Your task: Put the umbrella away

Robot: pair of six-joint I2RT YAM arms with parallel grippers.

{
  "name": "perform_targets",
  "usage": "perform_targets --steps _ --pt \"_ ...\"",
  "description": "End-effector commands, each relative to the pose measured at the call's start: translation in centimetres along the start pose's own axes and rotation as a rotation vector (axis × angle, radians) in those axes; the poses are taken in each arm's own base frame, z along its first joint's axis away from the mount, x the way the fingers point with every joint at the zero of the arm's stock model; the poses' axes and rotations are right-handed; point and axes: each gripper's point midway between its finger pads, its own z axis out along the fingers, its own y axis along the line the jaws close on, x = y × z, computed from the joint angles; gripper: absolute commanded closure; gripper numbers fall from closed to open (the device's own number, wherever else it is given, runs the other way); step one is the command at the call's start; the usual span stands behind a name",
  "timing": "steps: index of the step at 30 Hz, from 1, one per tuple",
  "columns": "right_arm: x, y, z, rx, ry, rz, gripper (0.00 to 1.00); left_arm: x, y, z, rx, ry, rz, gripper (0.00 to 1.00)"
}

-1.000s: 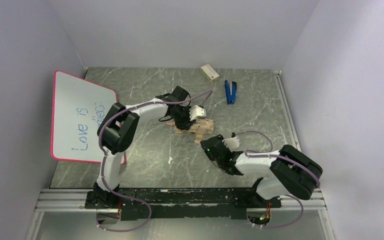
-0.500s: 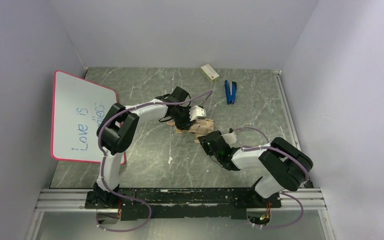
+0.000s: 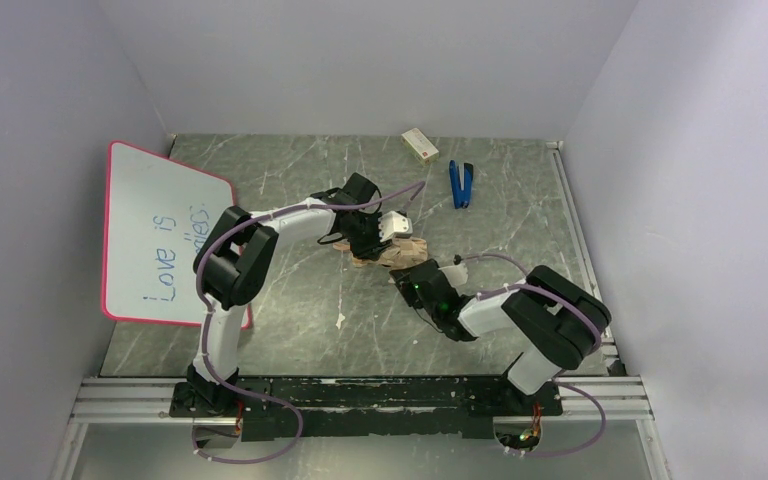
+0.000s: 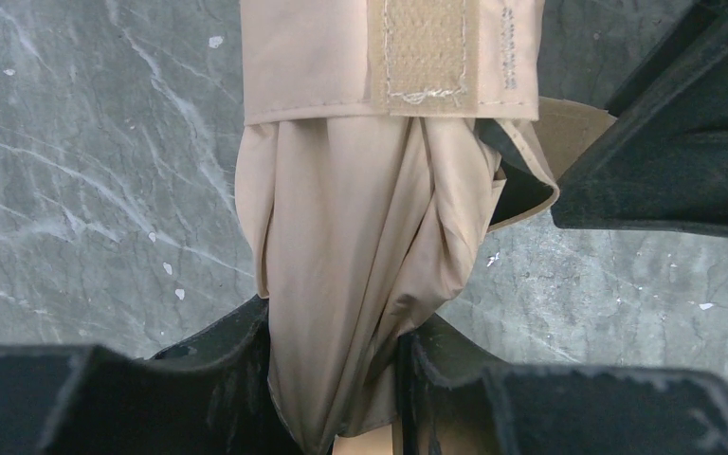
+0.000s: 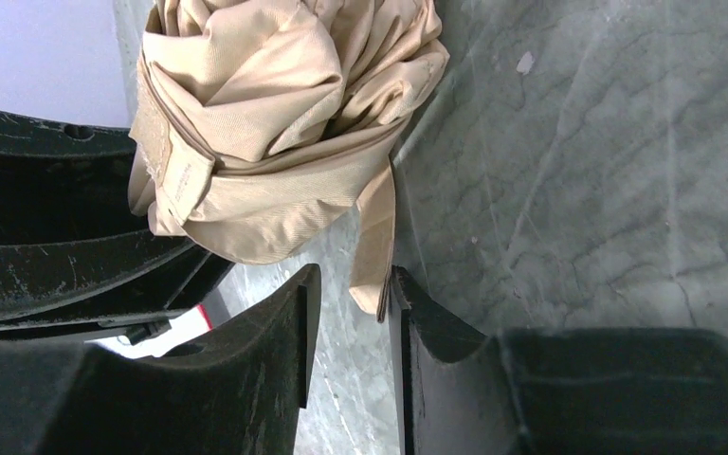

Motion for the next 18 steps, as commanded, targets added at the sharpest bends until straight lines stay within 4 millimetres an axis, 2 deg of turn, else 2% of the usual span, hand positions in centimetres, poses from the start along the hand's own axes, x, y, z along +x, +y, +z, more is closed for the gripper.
perform_targets --steps 1,7,10,12,15,18 --pt "-0.7 -4.4 0.4 0.106 -0.026 -0.054 0.64 8.5 -1.3 1.4 -0.006 0.276 -0.071 0.95" --pt "-0.7 -4.9 0.7 0.1 -0.022 -0.07 0.76 8.6 -1.4 1.4 -0.003 0.274 -0.07 0.95" --pt "-0.9 -4.6 0.5 0.08 -0.024 -0.099 0.88 8.6 -1.3 1.4 -0.006 0.276 -0.072 0.95" --pt "-1.2 -4.3 0.3 0.054 -0.035 -0.13 1.0 8.6 -1.2 1.5 -0.013 0.276 -0.076 0.95" --pt "-1.4 -3.6 -0.2 -0.007 -0.041 -0.192 1.0 8.9 -0.9 1.5 -0.04 0.285 -0.083 0.95" --pt "-0.7 -3.0 -0.7 -0.079 0.002 -0.279 1.0 9.0 -0.4 1.5 -0.066 0.292 -0.095 0.95"
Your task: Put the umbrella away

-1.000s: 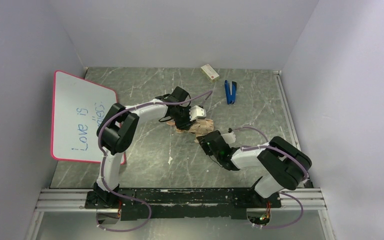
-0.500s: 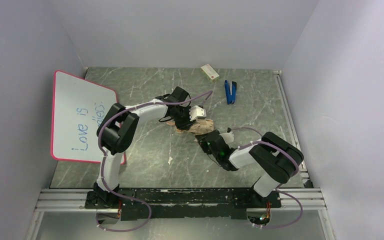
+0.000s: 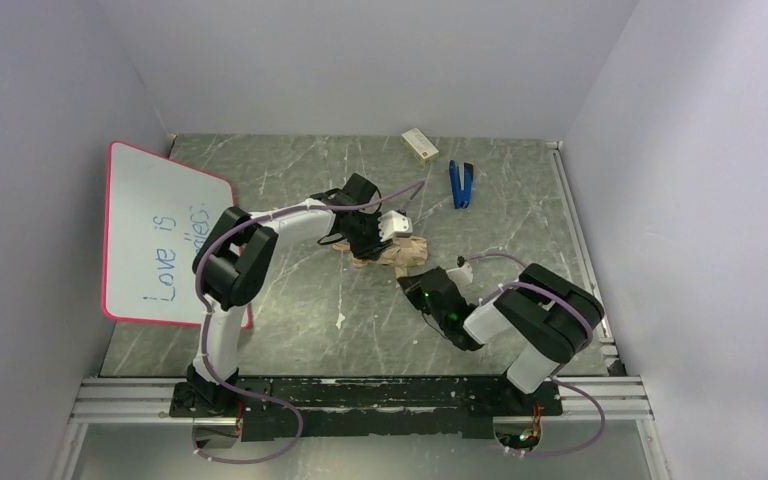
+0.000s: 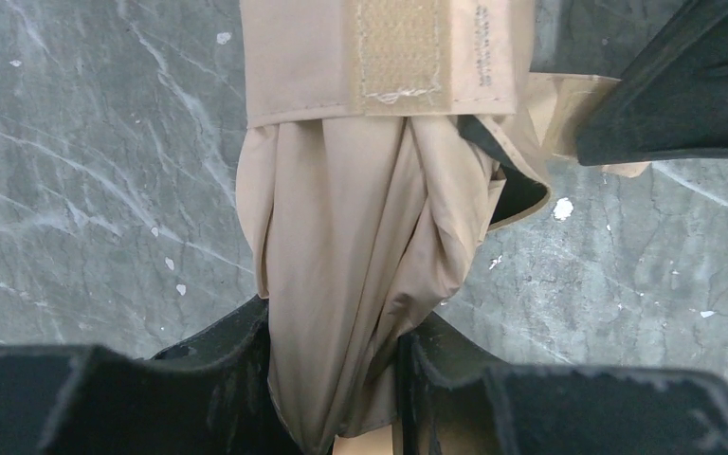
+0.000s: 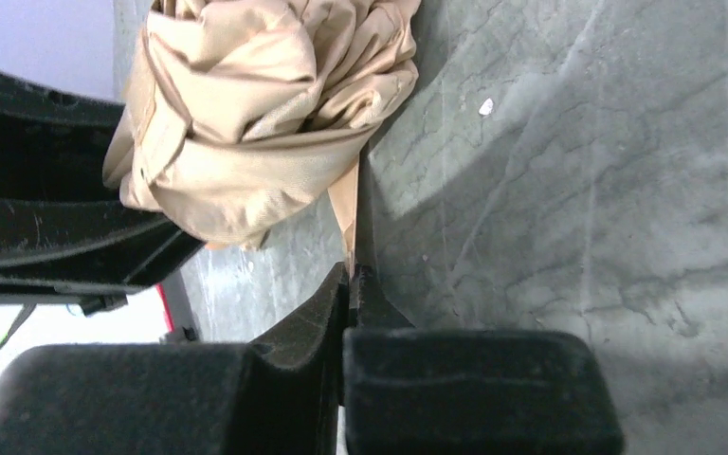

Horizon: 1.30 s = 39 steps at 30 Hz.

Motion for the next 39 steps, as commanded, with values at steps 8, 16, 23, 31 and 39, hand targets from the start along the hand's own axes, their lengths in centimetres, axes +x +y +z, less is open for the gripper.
perform_targets --steps 8,16,23,31,39 --pt "4.5 -2.2 -3.8 -0.154 0.144 -0.23 1.0 9.3 1.2 1.3 -0.155 0.31 -0.122 0.95" --pt "6.1 -1.6 -6.5 -0.246 0.139 -0.224 1.0 9.5 2.1 1.0 -0.208 0.319 -0.135 0.95" --pt "3.4 0.9 -7.5 -0.367 0.036 -0.197 1.0 8.6 2.3 0.3 -0.259 0.279 -0.122 0.95" --pt "1.2 3.7 -7.7 -0.457 0.004 -0.2 1.0 7.4 1.3 -1.2 -0.424 0.225 0.053 0.95" --pt "-0.6 4.0 -7.2 -0.444 -0.012 -0.267 1.0 7.1 0.3 -1.4 -0.553 0.208 0.141 0.95"
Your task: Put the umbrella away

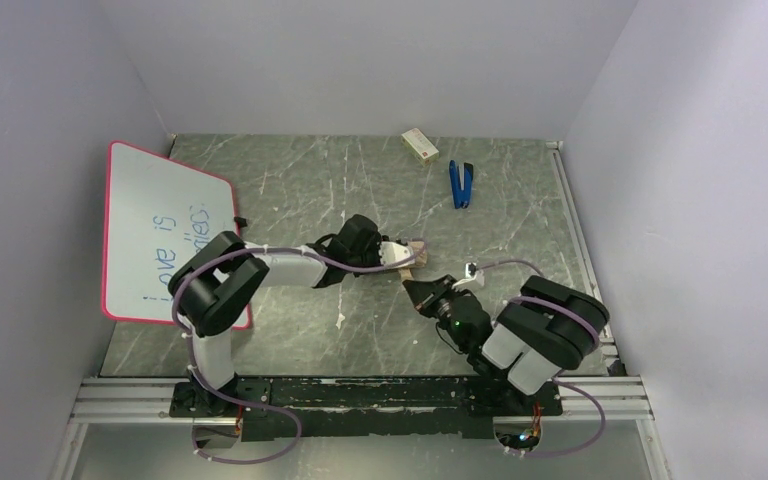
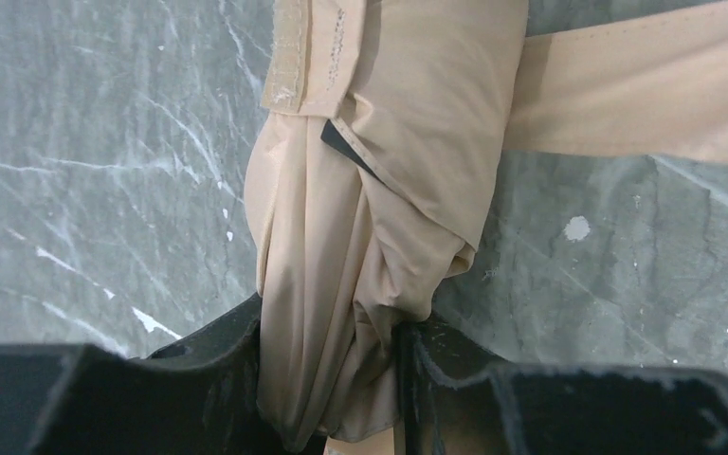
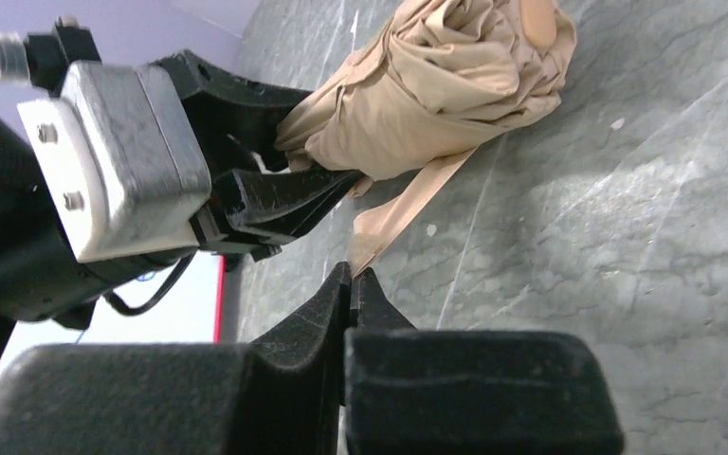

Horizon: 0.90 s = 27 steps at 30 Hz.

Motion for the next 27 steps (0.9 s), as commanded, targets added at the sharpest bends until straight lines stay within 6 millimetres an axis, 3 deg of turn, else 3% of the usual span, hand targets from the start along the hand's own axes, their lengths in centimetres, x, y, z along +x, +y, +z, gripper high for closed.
perform_targets --steps 1,6,18,27 --pt "-0.6 1.2 -0.8 -0.072 0.025 -0.048 1.0 7.0 -0.3 -0.3 -0.129 0.24 0.04 0.95" --pt "-0.9 0.7 -0.9 -0.086 0.046 -0.053 1.0 6.8 -1.5 -0.5 -0.138 0.229 0.096 0.95" --pt "-2.1 2.2 0.6 -0.237 0.082 0.003 1.0 5.7 -3.8 -0.9 -0.159 0.196 0.206 0.95" --pt "-2.1 3.1 1.1 -0.27 0.119 -0.068 1.0 5.4 -5.3 -0.5 -0.184 0.211 0.291 0.95"
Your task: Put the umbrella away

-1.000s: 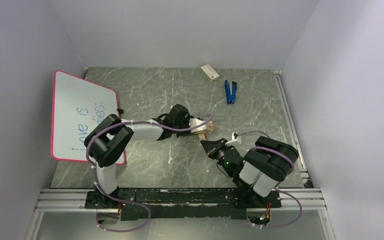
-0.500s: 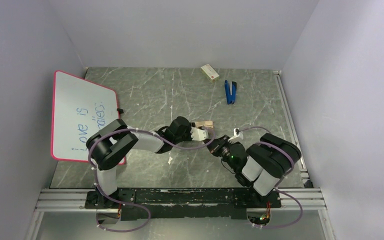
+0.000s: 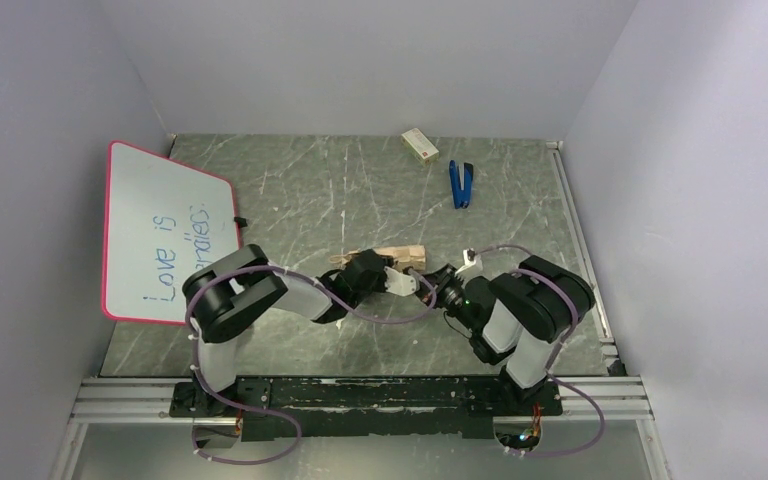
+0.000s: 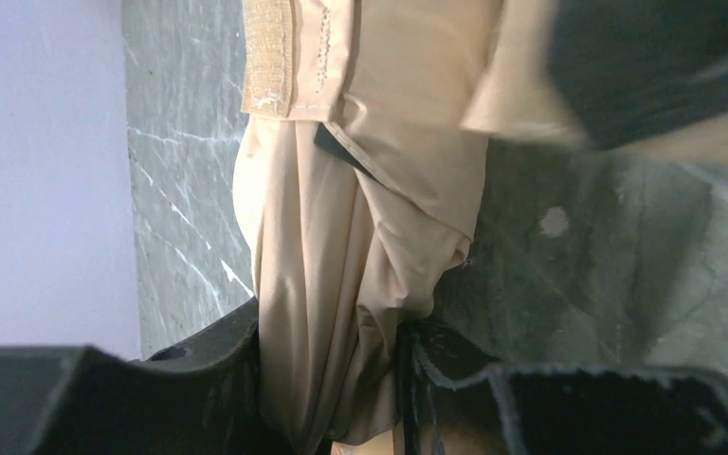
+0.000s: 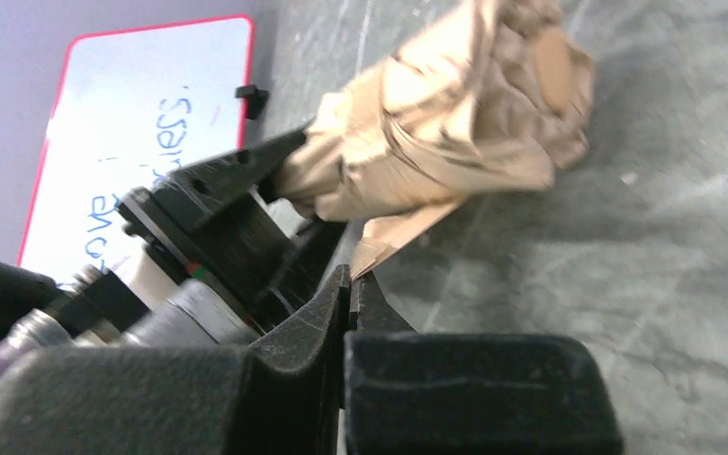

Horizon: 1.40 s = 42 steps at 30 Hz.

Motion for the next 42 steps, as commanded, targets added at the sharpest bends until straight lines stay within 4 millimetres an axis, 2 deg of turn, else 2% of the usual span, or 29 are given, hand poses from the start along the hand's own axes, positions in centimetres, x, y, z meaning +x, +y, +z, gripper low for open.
perform_targets --steps 1,4,8,11,18,24,34,42 --pt "-2.0 4.7 0.1 -0.187 -0.052 -0.085 1.0 4.6 -5.3 -0.7 0.135 0.148 0.102 0.95" --pt "-2.1 4.6 0.4 -0.188 -0.039 -0.105 1.0 4.1 -5.5 -0.9 0.136 0.131 0.108 0.95" --pt "-1.9 5.6 1.0 -0.254 0.0 -0.106 1.0 3.3 -6.5 -1.3 0.14 0.114 0.142 0.95" --pt "-2.6 5.7 0.9 -0.274 -0.02 -0.082 1.0 3.5 -7.3 -1.7 0.114 0.125 0.191 0.95" --pt "-4.6 4.6 0.0 -0.236 -0.073 -0.077 1.0 3.5 -7.8 -2.8 0.003 0.106 0.296 0.95" --pt "-5.2 3.0 0.0 -0.187 -0.053 -0.141 1.0 2.2 -7.4 -3.6 -0.003 0.033 0.281 0.95" --pt "-4.2 5.6 -0.4 -0.292 0.054 -0.173 1.0 2.4 -8.1 -3.1 -0.035 0.072 0.343 0.95" --pt "-5.9 6.2 0.8 -0.261 0.013 -0.126 1.0 2.0 -9.1 -3.4 -0.033 0.053 0.401 0.95"
